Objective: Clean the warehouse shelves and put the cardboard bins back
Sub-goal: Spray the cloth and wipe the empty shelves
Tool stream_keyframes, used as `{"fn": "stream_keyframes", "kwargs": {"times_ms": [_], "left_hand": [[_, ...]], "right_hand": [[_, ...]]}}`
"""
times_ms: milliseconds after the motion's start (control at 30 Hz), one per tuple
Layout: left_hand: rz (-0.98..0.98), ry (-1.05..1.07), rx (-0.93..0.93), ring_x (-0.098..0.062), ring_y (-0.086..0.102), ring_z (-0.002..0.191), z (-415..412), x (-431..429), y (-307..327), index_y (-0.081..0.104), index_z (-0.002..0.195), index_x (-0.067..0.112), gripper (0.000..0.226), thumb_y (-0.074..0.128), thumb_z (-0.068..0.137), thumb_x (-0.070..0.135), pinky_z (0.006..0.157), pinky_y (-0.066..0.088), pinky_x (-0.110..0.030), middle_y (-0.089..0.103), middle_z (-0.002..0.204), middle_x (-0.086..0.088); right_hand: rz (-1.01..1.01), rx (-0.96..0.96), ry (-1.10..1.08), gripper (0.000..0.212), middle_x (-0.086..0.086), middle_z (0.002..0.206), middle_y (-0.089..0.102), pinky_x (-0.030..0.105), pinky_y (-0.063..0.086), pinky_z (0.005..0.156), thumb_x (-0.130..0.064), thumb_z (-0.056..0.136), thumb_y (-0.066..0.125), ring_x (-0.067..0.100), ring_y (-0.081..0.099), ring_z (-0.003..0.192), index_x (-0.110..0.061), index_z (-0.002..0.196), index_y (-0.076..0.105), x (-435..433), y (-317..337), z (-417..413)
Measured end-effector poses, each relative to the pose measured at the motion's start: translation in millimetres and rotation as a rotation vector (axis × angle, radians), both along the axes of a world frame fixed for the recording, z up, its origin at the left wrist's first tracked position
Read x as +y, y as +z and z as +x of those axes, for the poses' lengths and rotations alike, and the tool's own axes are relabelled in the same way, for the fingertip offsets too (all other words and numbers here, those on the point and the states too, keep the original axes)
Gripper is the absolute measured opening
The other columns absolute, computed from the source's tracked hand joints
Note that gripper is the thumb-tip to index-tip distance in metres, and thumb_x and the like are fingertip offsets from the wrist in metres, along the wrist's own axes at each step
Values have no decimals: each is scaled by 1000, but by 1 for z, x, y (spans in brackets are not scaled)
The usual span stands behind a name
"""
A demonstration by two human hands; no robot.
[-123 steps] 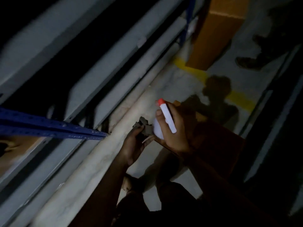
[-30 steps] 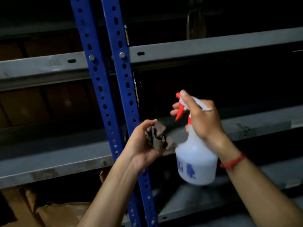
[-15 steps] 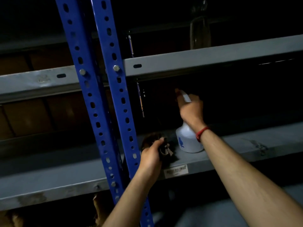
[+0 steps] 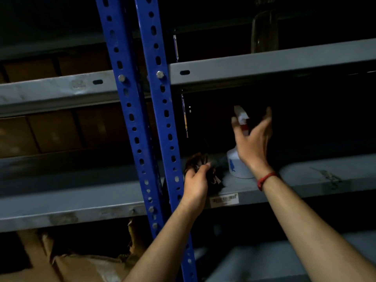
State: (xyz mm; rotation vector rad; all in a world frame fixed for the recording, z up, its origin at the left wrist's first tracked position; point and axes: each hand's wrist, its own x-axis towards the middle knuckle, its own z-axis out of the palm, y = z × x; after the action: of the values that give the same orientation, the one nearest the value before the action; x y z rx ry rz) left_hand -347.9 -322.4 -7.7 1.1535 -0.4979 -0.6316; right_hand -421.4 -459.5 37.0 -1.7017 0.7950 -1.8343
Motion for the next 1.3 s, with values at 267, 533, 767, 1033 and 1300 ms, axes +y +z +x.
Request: {"fn": "stream_keyframes", "kwargs": {"times_ms": [267,533,767,1033,1300], "left_hand": [[-197,-246,-169,-26,66,117,-24,41,5,57,134,16,36,50,101,6,97,54,-37,66,129,-14],[-351,-346,-209,-15,63,86,-6,136,90,49,141,5,67,50,75,11,56,50,-18,61,111,-11],[-437,-262,-213,-27,56,122,49,199,136,49,145,21,64,52,88,50,93,43,-33,48,149,-18],[-85,408,-1569,-9,38,141,156,228,185,43,146,22,61,64,92,41,117,35,-46,48,147,1],[475,840,-1967,-34,65,101,277,277,214,60,108,15,45,85,73,28,97,42,-54,68,104,-8]], "right_hand": [[-825,380,345,47,9,162,24,53,28,118,-32,106,36,32,21,150,-16,150,33,79,-73,-24],[-1050,241,424,54,16,153,34,45,26,121,-35,104,41,36,28,147,1,145,35,130,-2,17],[-1114,149,360,46,22,146,44,48,43,110,-14,100,57,33,40,142,4,141,46,185,48,84],[-998,109,-94,46,20,145,47,48,39,113,6,97,52,34,38,142,-3,143,49,209,117,146],[-848,123,-201,51,17,143,47,54,31,114,-38,94,48,32,32,144,-7,134,57,222,121,171]]}}
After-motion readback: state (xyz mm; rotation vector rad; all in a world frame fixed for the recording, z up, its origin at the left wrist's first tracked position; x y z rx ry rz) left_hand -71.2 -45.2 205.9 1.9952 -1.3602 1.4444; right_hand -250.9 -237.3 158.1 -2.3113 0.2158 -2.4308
